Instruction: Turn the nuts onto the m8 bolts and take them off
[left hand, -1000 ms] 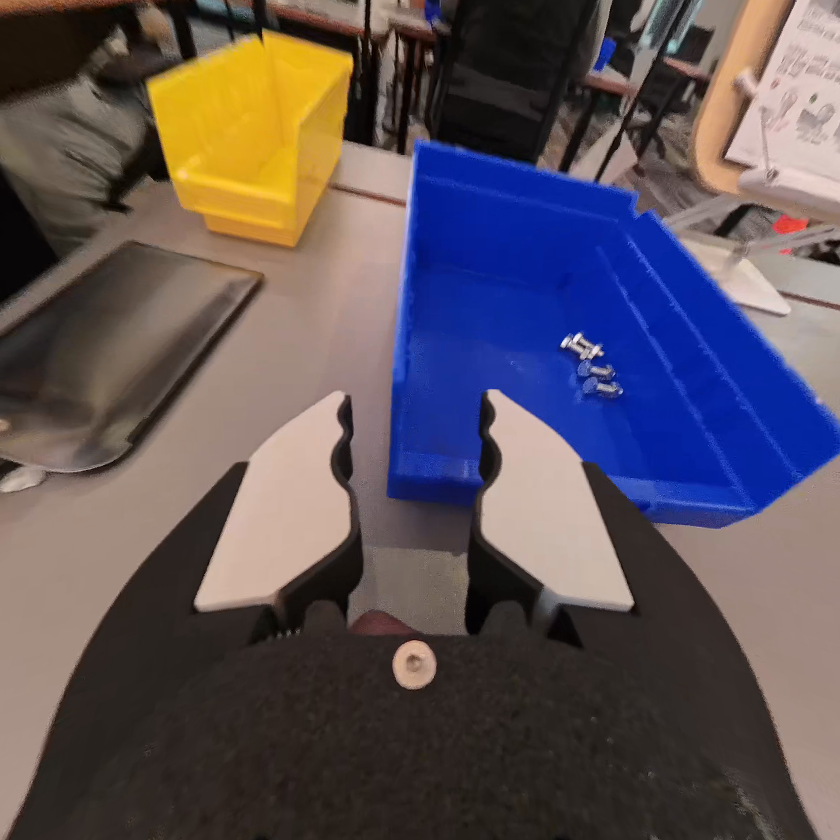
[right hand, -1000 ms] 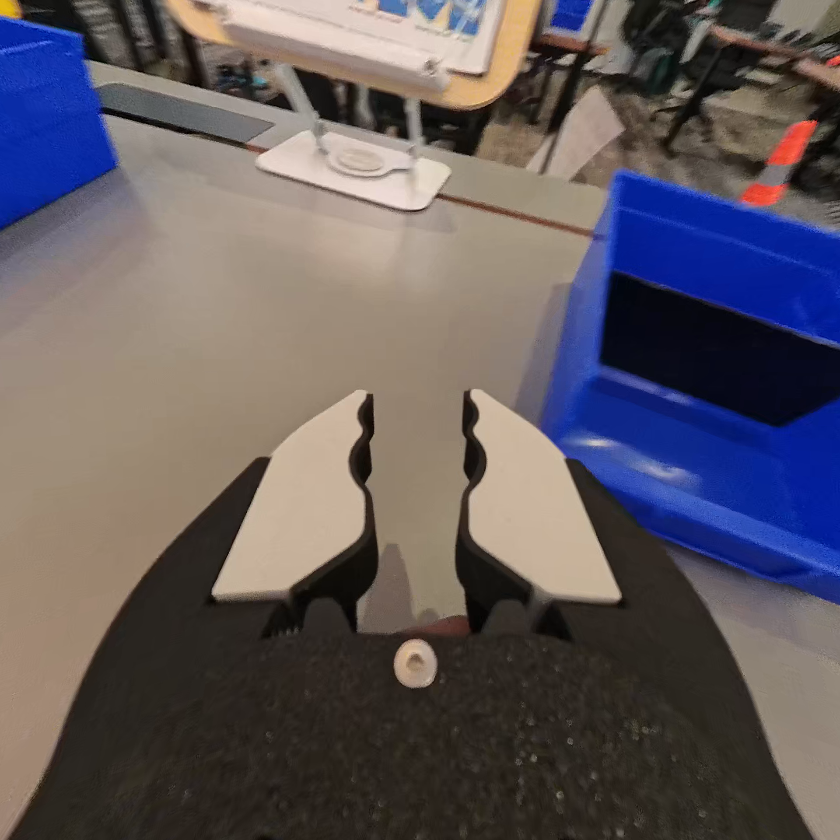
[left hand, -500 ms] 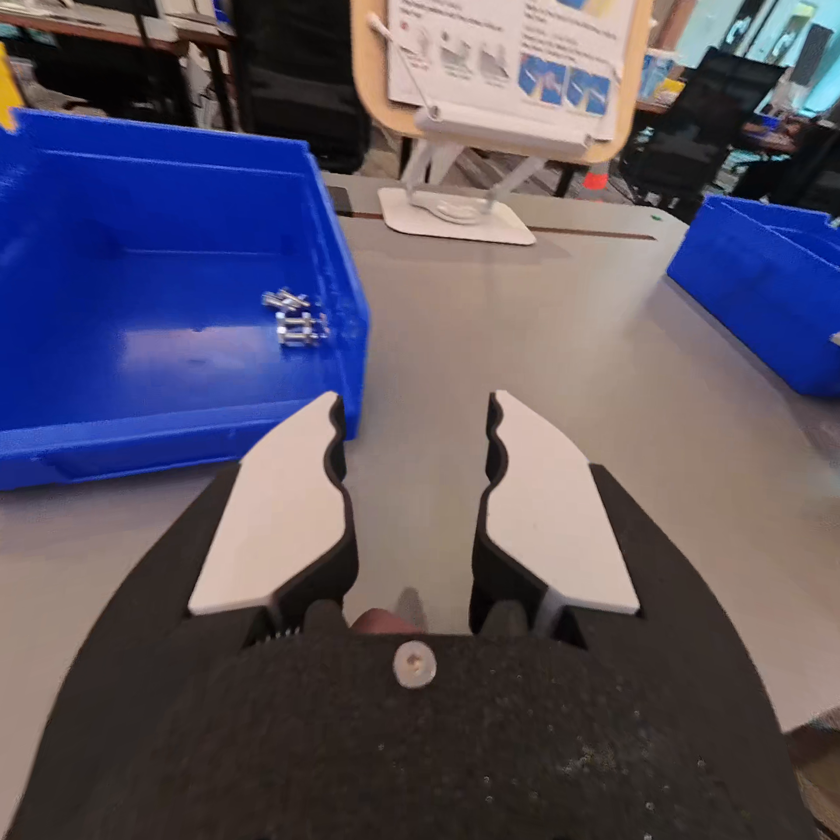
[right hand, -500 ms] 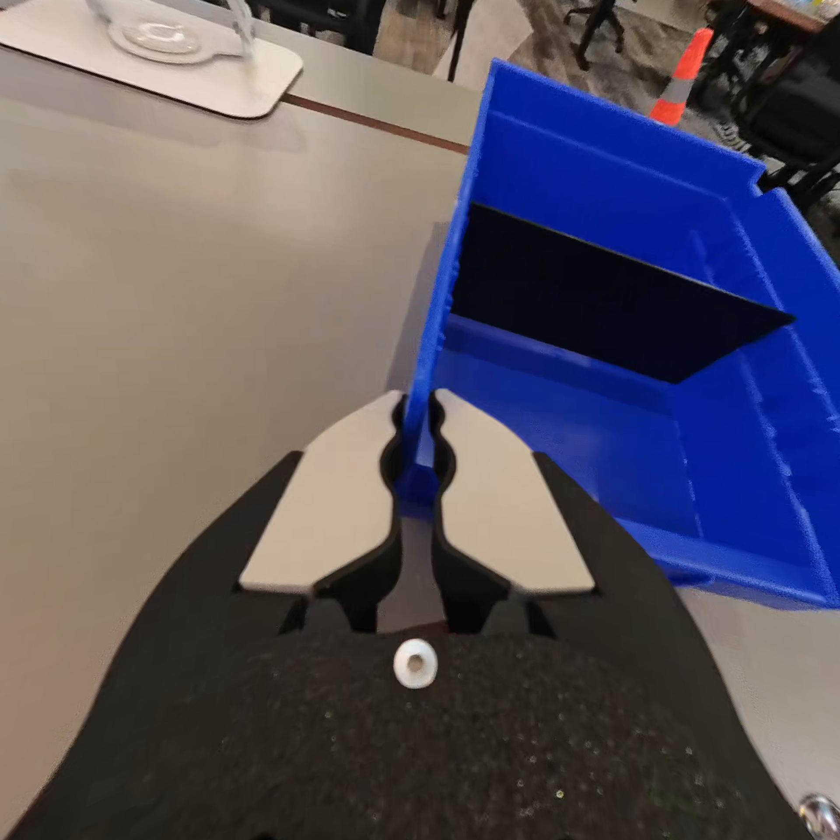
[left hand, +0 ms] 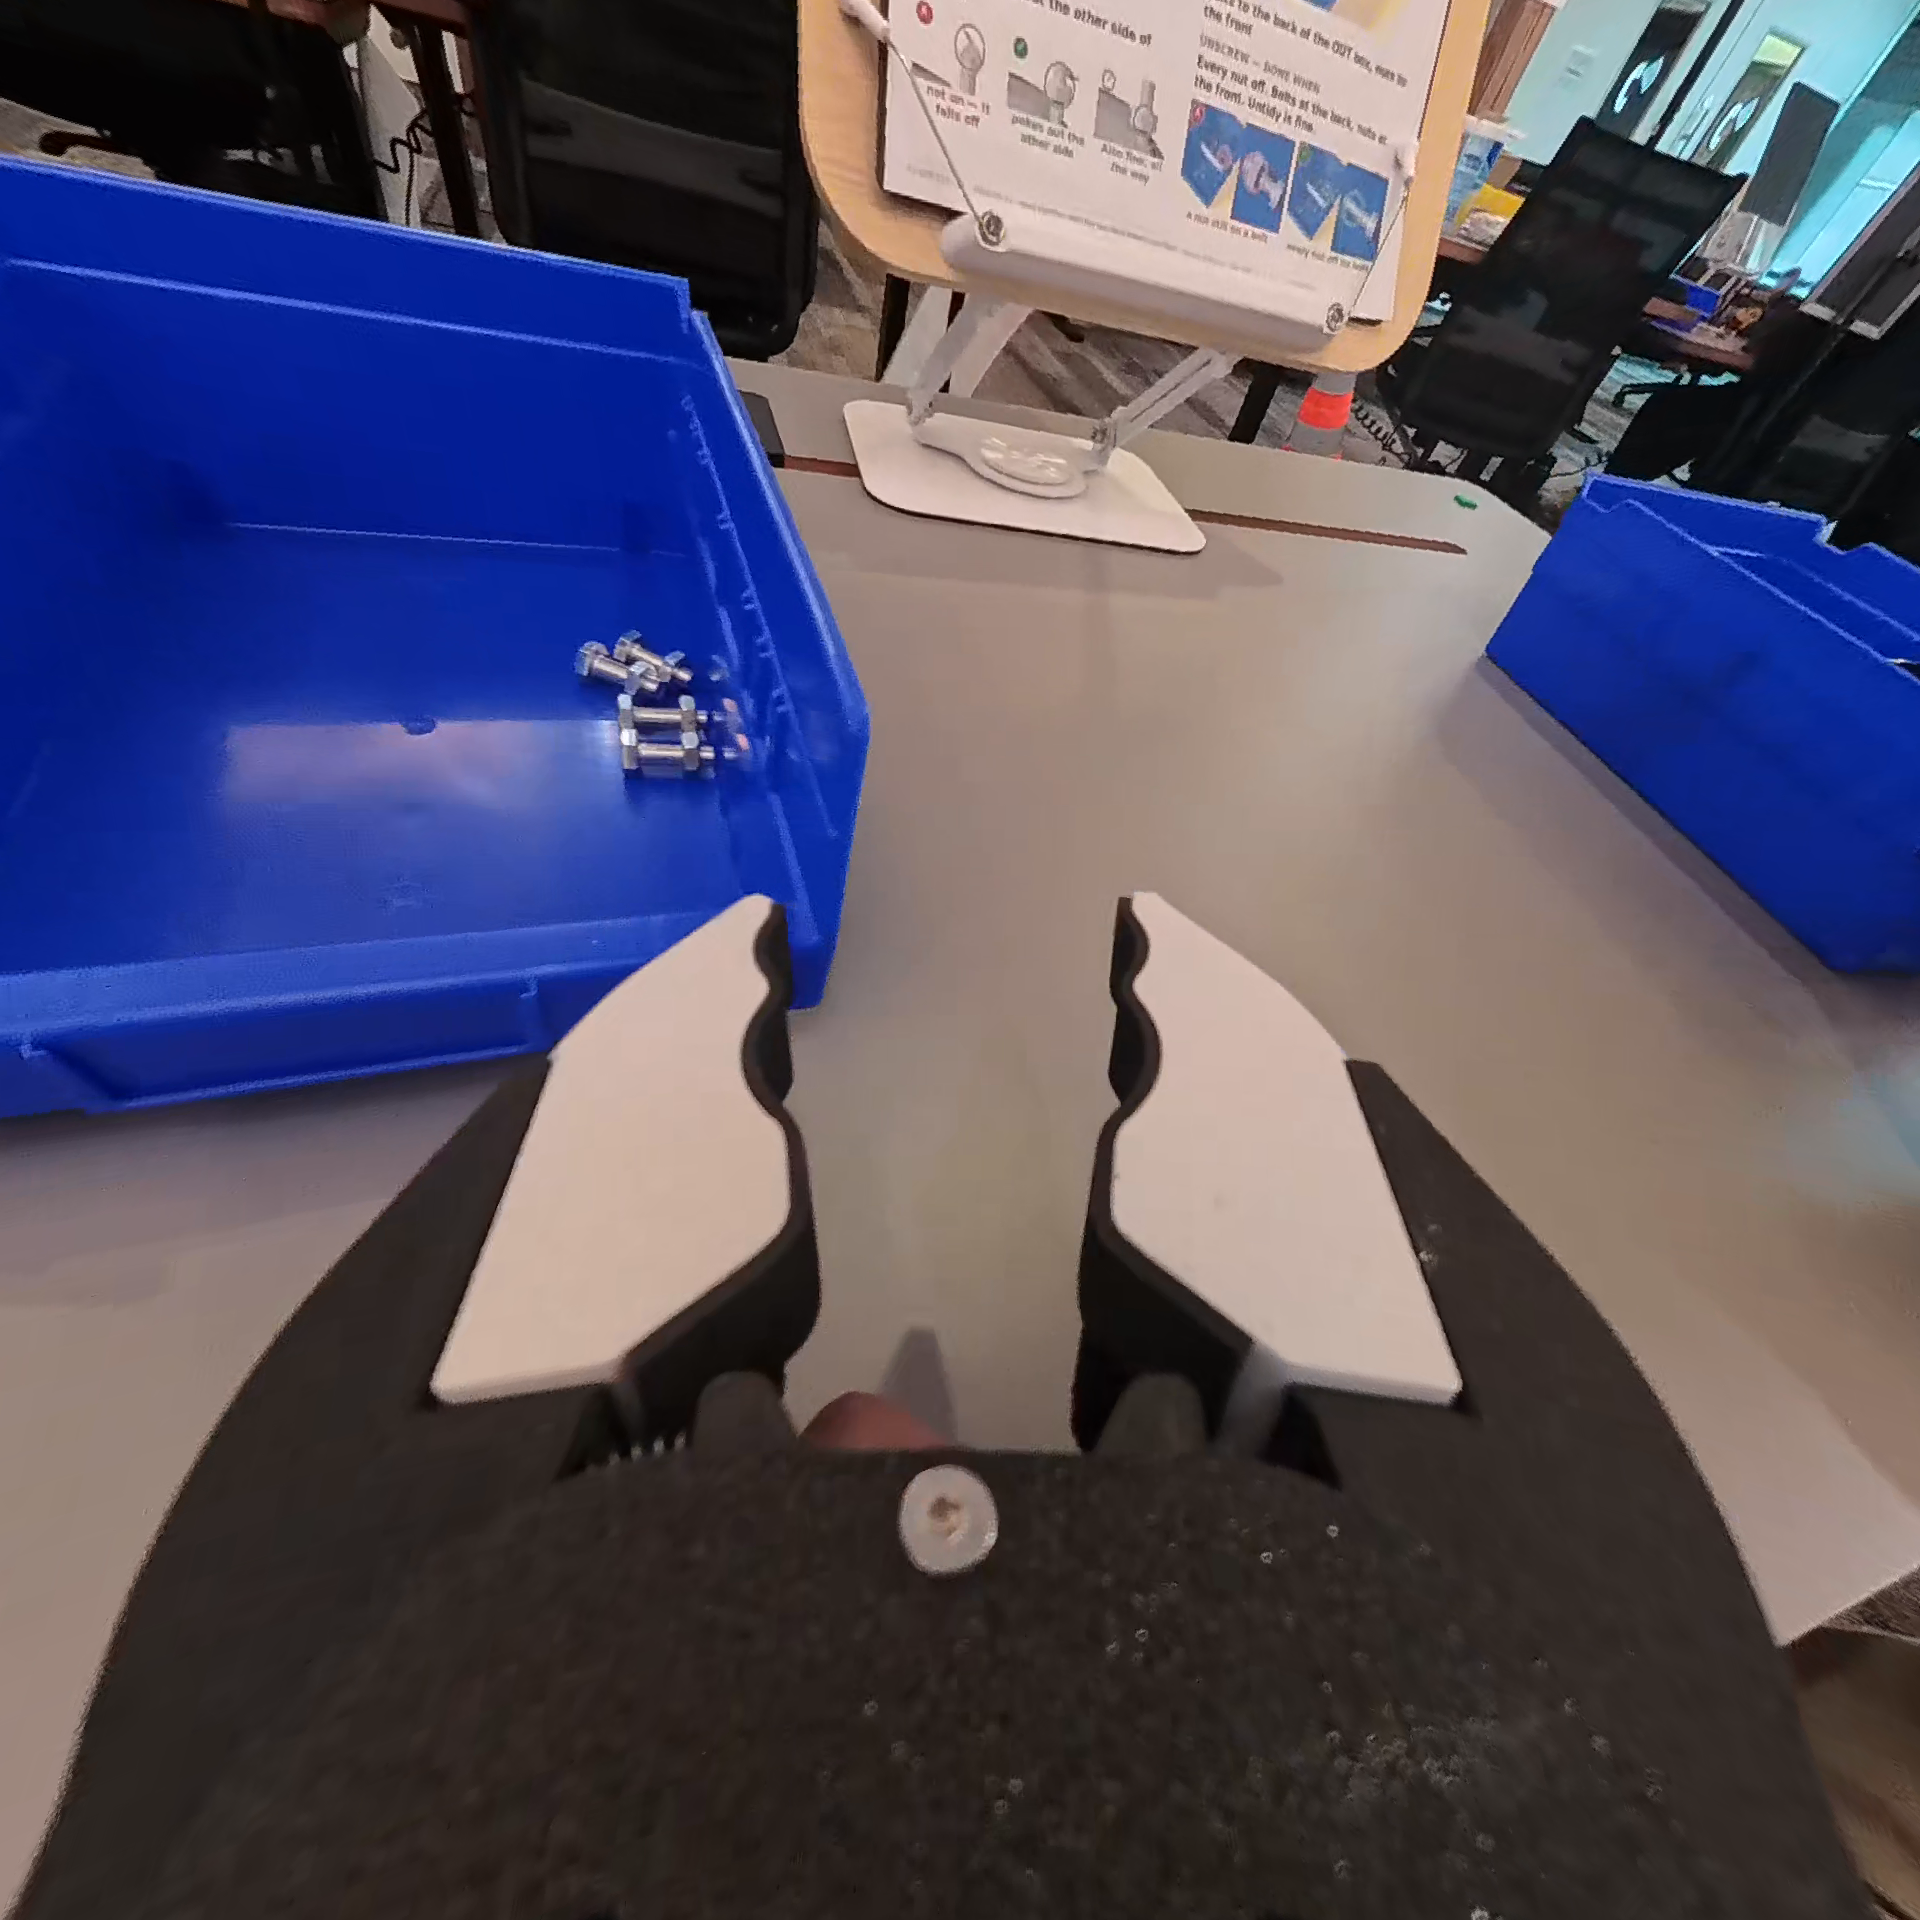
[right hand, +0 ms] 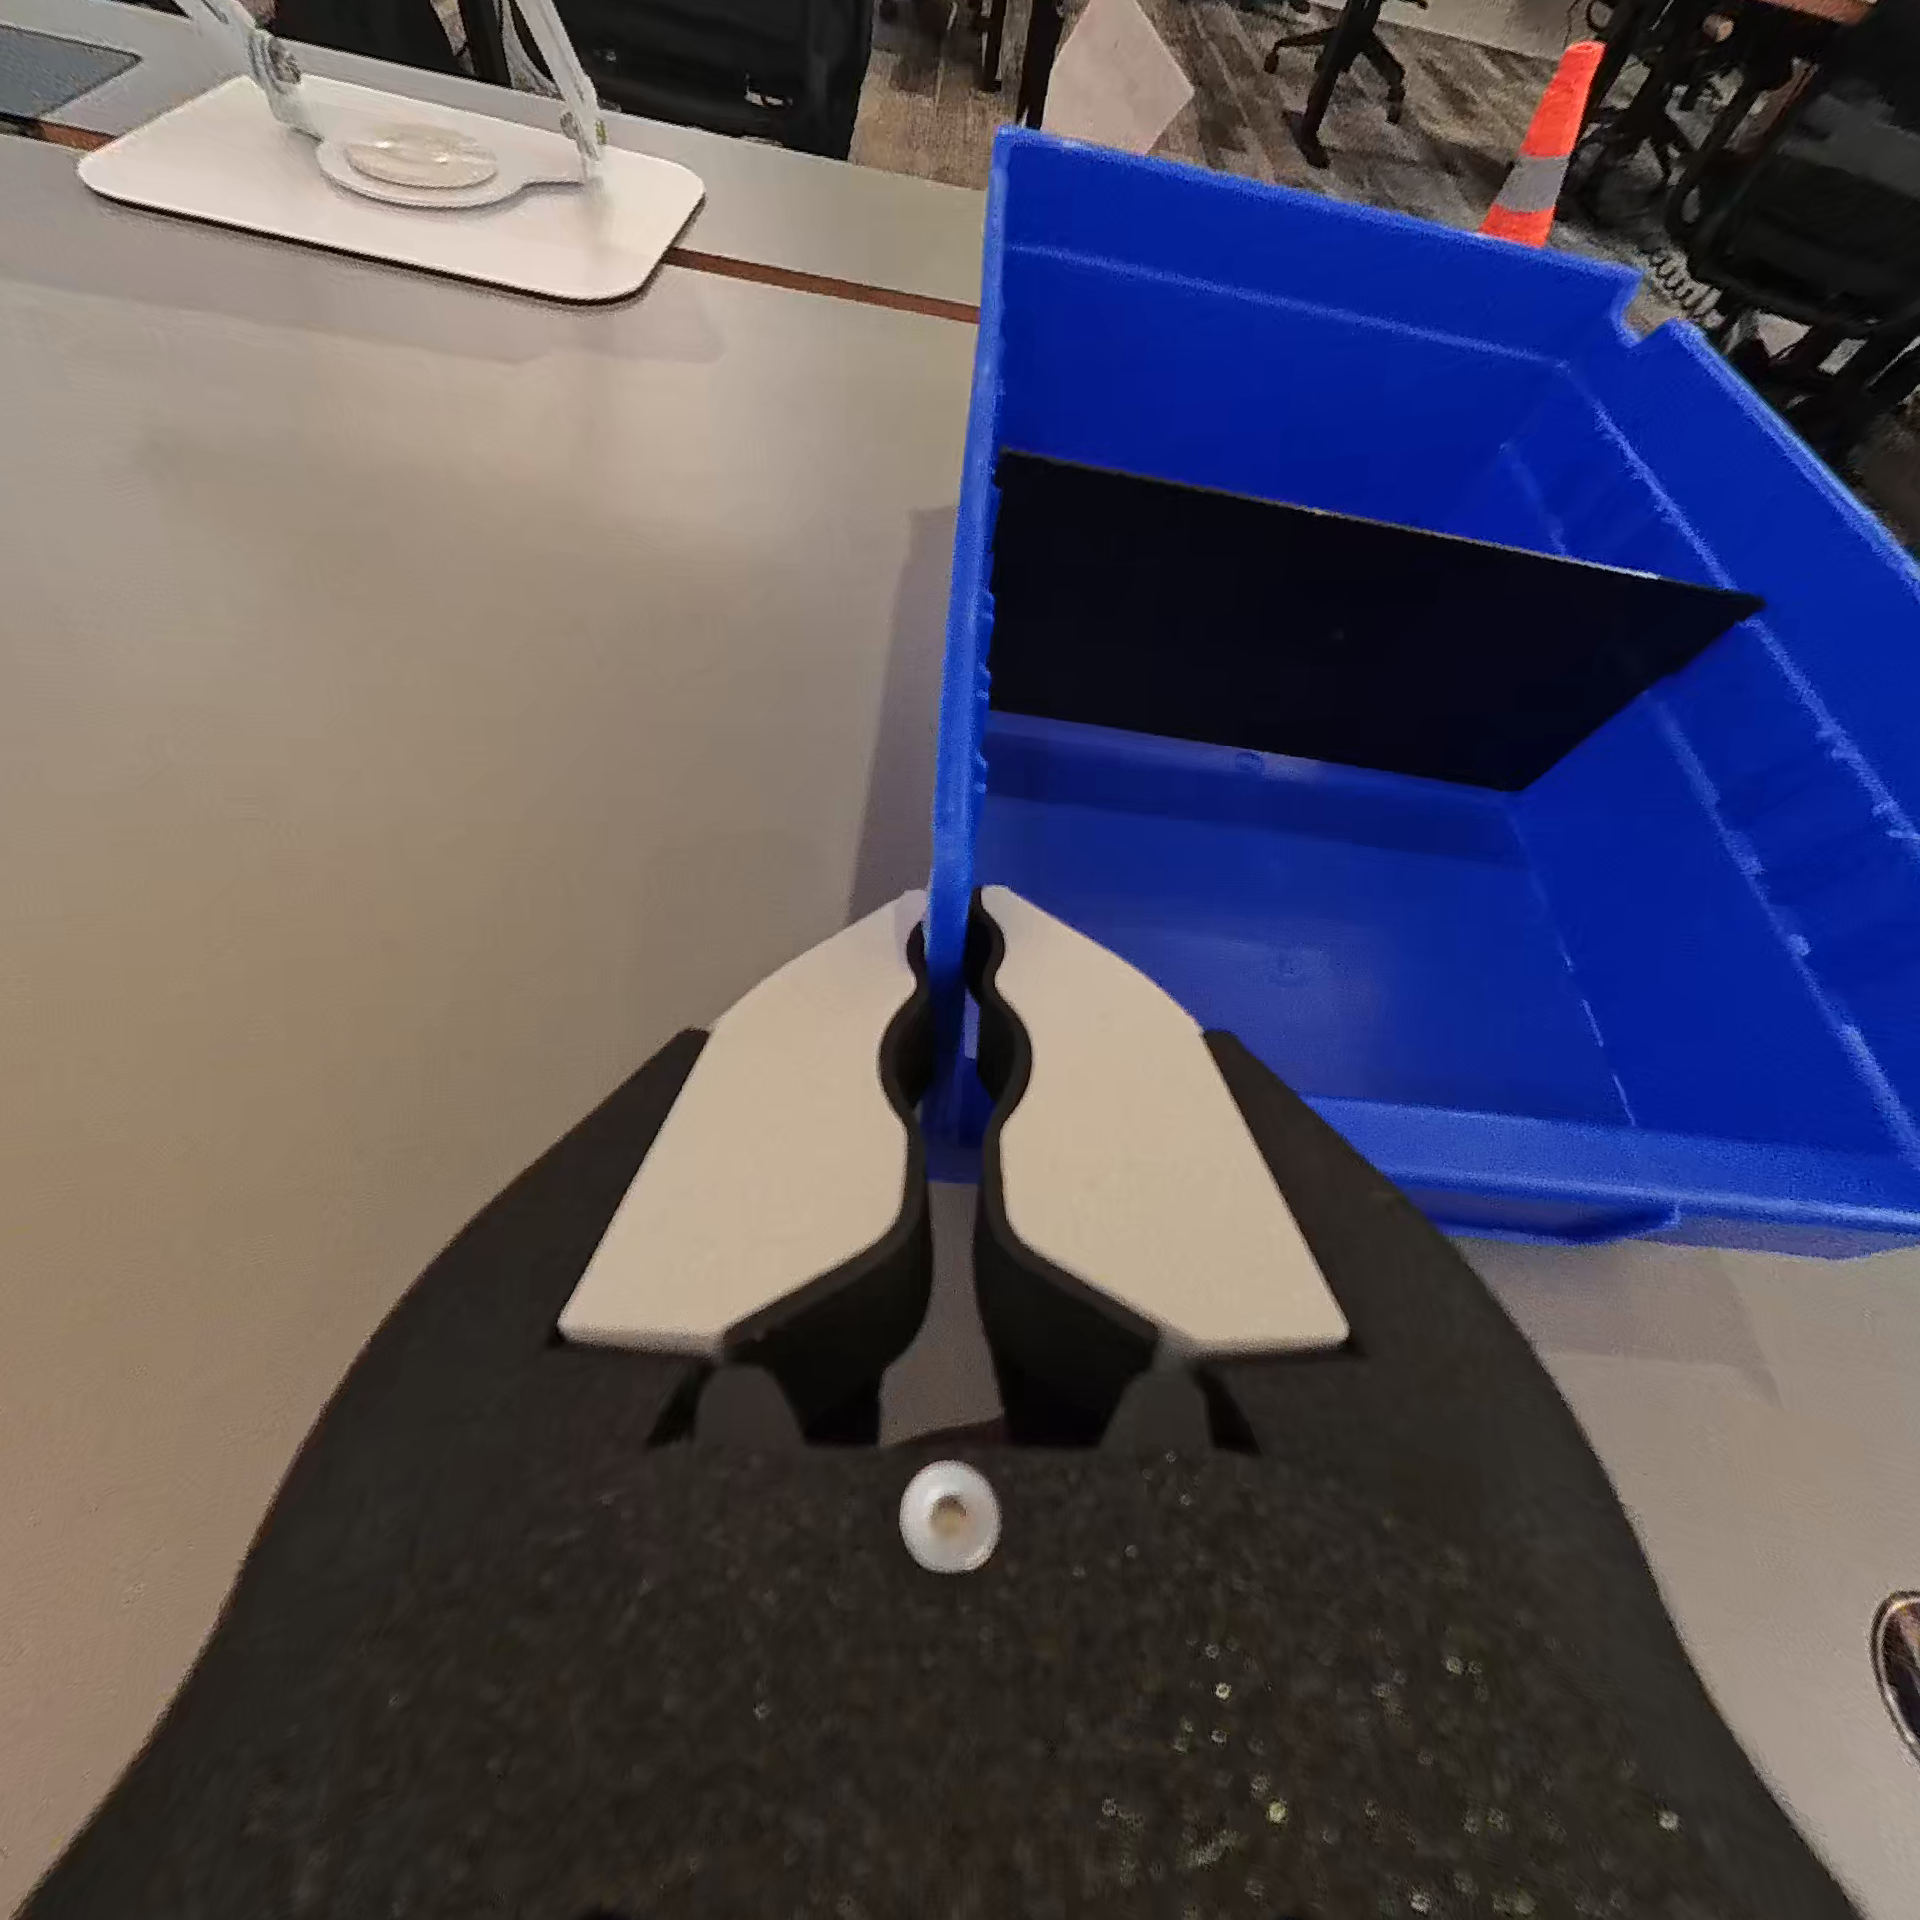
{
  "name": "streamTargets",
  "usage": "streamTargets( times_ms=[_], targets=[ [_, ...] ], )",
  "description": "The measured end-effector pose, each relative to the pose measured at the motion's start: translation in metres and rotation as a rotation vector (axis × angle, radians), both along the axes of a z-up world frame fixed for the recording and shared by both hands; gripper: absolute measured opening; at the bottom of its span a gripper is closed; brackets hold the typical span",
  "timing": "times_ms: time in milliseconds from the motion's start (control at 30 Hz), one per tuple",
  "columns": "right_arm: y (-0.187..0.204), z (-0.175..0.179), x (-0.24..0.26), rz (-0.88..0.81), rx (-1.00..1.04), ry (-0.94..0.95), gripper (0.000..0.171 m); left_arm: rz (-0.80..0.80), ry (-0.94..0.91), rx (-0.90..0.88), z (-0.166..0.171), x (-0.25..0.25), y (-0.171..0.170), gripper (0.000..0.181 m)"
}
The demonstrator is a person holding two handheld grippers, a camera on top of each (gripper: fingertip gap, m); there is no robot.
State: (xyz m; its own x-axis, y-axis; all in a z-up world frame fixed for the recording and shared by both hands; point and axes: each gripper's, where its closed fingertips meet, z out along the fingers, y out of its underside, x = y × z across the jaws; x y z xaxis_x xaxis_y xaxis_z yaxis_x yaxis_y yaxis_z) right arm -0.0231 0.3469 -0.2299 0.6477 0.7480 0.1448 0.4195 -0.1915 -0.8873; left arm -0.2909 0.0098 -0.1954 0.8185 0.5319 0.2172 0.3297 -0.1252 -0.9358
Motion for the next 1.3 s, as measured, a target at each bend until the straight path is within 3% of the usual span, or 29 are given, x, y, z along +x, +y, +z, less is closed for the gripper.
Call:
streamTargets(
  times_ms=[133,233,333,533,700,1300],
  targets=[
    [0.0,0.002,0.002,0.009,0.03,-0.03,0.004,0.005,0.02,-0.004,-0.001,0.003,-0.001,0.059],
    [-0.006,0.022,0.008,-0.008,0.111,-0.023,0.029,0.01,0.04,-0.009,0.0,0.008,0.0,0.059],
    [-0.028,0.045,0.006,0.02,0.166,0.023,0.038,0.037,0.079,-0.015,0.005,0.01,0.003,0.059],
    [-0.089,0.049,-0.036,0.186,0.009,0.173,0.054,0.078,0.091,-0.031,0.008,0.017,0.011,0.068],
    [-0.116,0.031,-0.055,0.225,-0.072,0.19,0.074,0.089,0.106,-0.052,0.004,0.027,0.015,0.089],
    [-0.113,0.02,-0.052,0.227,-0.043,0.128,0.082,0.045,0.04,-0.057,-0.007,0.033,0.005,0.093]
  ],
)
